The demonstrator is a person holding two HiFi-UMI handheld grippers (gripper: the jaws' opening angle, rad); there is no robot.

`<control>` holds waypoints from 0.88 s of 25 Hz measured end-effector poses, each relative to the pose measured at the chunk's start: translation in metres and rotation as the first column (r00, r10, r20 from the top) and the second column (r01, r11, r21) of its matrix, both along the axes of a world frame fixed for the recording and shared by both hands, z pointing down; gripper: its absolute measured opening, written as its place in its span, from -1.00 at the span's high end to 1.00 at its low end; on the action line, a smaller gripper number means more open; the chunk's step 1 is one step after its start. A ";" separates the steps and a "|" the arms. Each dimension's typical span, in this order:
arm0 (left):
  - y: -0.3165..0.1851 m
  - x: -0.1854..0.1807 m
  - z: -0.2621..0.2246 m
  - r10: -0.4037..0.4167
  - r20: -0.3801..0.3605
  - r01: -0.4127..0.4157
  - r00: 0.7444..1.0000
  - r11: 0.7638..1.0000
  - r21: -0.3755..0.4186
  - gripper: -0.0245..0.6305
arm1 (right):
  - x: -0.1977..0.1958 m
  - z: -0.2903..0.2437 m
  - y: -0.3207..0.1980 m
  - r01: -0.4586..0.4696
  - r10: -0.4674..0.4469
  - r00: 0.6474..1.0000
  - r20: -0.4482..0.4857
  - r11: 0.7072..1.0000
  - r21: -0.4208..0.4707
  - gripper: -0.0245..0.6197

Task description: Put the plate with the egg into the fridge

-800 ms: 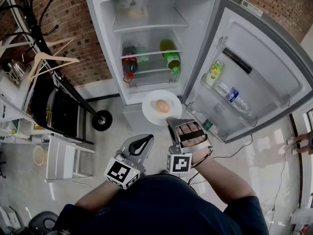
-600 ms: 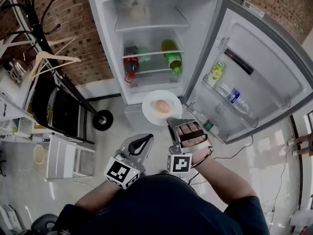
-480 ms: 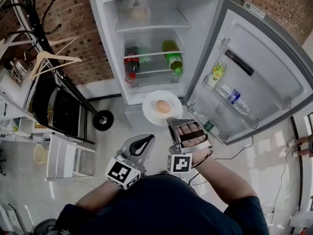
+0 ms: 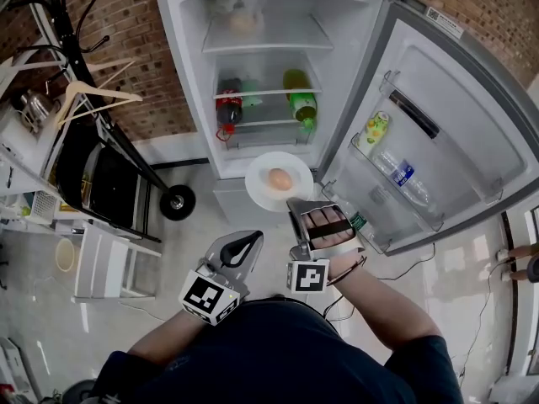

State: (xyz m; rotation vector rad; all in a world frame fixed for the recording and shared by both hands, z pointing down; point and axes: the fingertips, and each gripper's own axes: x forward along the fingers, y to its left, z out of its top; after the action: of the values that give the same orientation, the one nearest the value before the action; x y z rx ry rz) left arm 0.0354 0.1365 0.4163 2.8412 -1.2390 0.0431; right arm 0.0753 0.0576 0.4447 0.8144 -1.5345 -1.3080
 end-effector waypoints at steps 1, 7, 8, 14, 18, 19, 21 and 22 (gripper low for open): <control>-0.002 0.001 0.002 -0.011 0.000 0.011 1.000 1.000 0.001 0.91 | 0.002 0.004 -0.003 0.003 -0.003 1.000 -0.003 1.000 -0.004 0.87; -0.015 -0.002 0.015 -0.070 -0.012 0.070 0.997 0.997 -0.018 0.91 | 0.006 0.022 -0.026 0.016 -0.016 1.000 -0.013 1.000 -0.024 0.87; -0.019 -0.003 0.017 -0.074 -0.013 0.074 0.997 0.997 -0.021 0.91 | 0.006 0.024 -0.031 0.017 -0.017 1.000 -0.015 0.999 -0.027 0.87; -0.060 -0.005 0.017 -0.058 -0.011 0.058 0.998 0.998 -0.002 0.91 | -0.007 0.026 -0.070 0.033 -0.033 0.999 -0.033 0.999 -0.015 0.87; -0.099 -0.015 0.012 -0.037 -0.017 0.038 0.999 0.999 0.010 0.91 | -0.012 0.031 -0.108 0.001 -0.002 0.999 -0.039 0.999 -0.033 0.87; -0.110 -0.018 0.010 -0.029 -0.018 0.030 0.999 0.999 0.013 0.91 | -0.015 0.029 -0.118 -0.004 0.003 0.999 -0.041 1.000 -0.030 0.87; -0.132 -0.026 0.007 -0.014 -0.016 0.015 1.000 1.000 0.019 0.91 | -0.022 0.022 -0.139 -0.016 0.015 0.999 -0.039 1.000 -0.022 0.87; -0.143 -0.030 0.005 -0.007 -0.015 0.007 1.000 1.000 0.022 0.91 | -0.027 0.018 -0.149 -0.020 0.019 0.999 -0.036 1.000 -0.015 0.87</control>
State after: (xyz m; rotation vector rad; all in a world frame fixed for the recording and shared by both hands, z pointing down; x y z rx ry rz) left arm 0.0056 -0.0061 0.4213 2.8500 -1.2541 0.0081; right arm 0.0487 -0.0913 0.4625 0.7905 -1.5034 -1.2886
